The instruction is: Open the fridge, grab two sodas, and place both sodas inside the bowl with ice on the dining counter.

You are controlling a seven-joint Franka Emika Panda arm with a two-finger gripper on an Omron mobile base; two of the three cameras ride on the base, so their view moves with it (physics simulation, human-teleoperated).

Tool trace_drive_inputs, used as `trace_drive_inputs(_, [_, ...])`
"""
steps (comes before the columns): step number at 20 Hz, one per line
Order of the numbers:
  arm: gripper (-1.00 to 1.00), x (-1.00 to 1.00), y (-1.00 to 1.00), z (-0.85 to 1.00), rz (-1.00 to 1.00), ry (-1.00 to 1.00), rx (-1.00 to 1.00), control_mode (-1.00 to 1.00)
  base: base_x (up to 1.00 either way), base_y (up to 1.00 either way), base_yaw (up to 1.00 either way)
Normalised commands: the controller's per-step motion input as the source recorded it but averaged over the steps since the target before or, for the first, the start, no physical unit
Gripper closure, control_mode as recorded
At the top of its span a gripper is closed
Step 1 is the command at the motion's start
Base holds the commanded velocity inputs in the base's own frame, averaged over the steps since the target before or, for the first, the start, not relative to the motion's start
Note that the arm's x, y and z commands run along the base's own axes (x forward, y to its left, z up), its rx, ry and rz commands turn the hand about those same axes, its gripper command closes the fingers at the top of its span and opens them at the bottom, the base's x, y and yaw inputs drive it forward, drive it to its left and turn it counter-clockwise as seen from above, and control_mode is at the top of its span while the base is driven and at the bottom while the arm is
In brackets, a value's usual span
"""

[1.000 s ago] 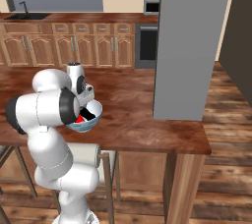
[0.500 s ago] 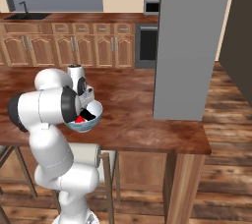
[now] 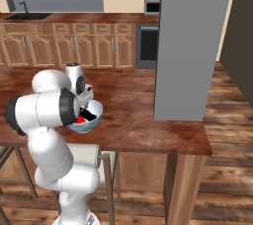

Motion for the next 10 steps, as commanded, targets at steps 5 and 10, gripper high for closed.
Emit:
trace_drive_inputs(5, [-1.00,-0.30,0.00,0.57,0.00,-0.18,0.00,-1.00,0.00,0.00,0.00])
trace_drive_inputs(10, [-1.00,-0.45,0.00,0.69,0.00,-0.17,0.00,-1.00,0.00,0.00,0.00])
